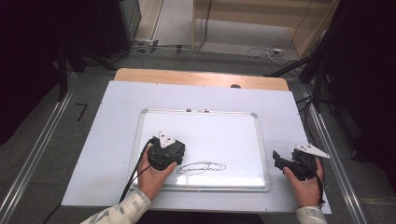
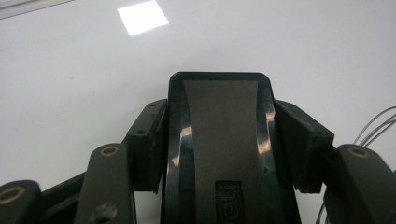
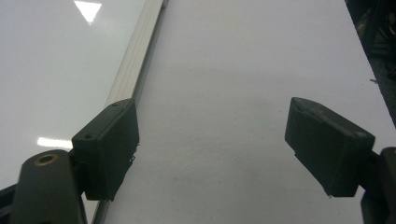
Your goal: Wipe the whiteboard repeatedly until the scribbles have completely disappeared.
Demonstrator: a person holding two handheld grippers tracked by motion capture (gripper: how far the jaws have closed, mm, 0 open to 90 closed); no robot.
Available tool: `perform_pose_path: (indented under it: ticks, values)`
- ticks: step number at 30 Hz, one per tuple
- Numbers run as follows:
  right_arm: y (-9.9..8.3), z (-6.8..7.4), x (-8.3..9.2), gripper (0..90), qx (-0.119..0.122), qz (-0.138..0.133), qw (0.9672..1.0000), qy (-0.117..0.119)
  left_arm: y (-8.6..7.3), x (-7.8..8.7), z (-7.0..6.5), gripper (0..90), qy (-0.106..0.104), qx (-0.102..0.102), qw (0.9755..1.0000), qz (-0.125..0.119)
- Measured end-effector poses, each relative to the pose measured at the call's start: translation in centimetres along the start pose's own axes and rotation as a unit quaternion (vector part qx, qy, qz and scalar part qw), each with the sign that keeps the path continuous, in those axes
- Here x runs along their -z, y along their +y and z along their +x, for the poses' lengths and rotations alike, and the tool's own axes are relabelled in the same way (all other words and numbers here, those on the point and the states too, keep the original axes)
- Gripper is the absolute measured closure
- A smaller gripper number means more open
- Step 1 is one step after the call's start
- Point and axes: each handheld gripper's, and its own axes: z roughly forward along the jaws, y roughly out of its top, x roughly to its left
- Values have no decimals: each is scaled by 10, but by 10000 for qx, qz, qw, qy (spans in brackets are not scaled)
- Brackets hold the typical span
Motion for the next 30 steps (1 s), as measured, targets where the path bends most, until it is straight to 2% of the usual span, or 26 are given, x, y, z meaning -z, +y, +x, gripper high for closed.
perform_pose_path:
  ticks: [30]
  values:
    - [0, 0, 0, 161, 2, -3, 10000, 2, 0, -1, -2, 410, 34, -52, 10000, -9]
